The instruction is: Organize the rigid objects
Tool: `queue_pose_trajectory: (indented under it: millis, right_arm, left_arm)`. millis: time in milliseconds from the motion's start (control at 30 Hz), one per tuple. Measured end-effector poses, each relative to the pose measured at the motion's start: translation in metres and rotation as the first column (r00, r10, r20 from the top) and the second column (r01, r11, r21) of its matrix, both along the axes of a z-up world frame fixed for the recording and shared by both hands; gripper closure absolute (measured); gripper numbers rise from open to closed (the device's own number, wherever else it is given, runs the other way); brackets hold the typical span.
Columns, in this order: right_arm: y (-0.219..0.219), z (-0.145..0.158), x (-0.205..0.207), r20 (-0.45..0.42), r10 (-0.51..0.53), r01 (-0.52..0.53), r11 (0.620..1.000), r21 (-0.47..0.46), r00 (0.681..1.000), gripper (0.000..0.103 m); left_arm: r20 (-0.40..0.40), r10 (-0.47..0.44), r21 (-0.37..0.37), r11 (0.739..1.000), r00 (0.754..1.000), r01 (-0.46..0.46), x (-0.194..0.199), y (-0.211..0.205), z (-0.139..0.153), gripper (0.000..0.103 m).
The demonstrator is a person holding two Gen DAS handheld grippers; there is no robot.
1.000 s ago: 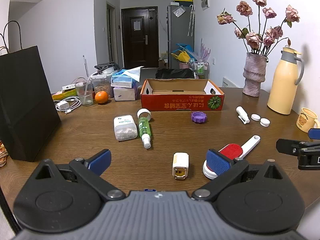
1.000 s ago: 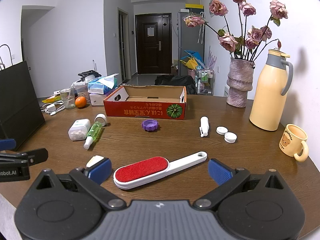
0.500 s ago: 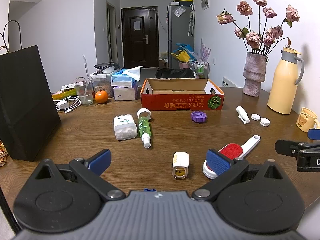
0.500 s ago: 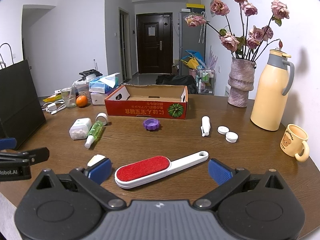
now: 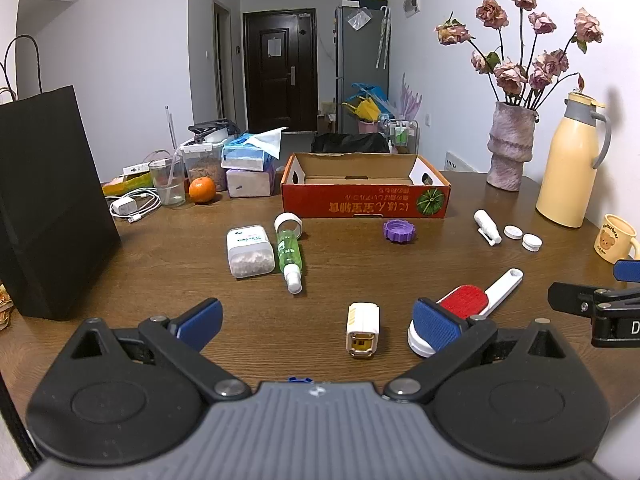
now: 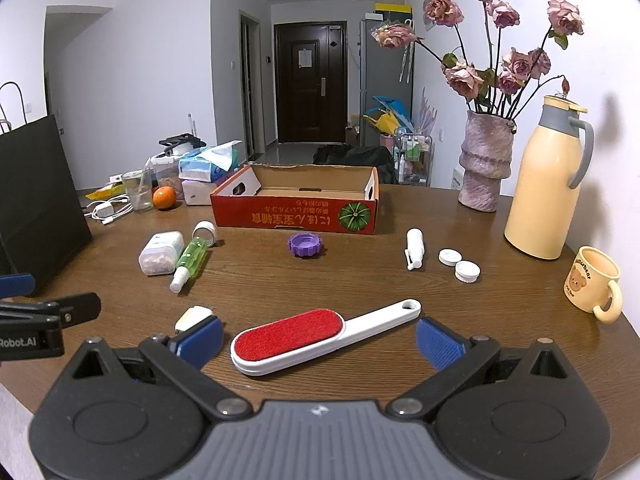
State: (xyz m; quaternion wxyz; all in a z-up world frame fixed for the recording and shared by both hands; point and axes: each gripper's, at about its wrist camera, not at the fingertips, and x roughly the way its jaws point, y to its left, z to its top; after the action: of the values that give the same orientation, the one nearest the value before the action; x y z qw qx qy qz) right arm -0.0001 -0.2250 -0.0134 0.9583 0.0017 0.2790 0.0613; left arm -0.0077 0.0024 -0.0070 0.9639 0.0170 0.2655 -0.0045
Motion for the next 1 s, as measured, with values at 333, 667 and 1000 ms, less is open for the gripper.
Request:
queue_pose_trajectory:
  millis: [333, 667, 1000]
  right_arm:
    - [0.002, 0.0, 0.006, -0.011, 0.006, -0.006, 1.0, -0.006, 1.0, 0.0]
    - [0.005, -0.002, 0.012, -0.023, 0.008, -0.009, 1.0, -0.015, 1.0, 0.0]
    - [0.008, -0.011, 0.028, -0.064, 0.007, -0.009, 1.0, -0.021, 0.998, 0.0]
  left_arm:
    - [-0.006, -0.001, -0.002, 1.0, 1.0, 0.001, 0.004, 0.001, 0.0, 0.0]
    - [-0.02, -0.003, -0.003, 1.0, 1.0, 0.003, 0.013, 0.003, -0.003, 0.0]
    - [-0.068, -0.01, -0.005, 1.0, 0.998, 0.01, 0.035, 0.001, -0.013, 0.0]
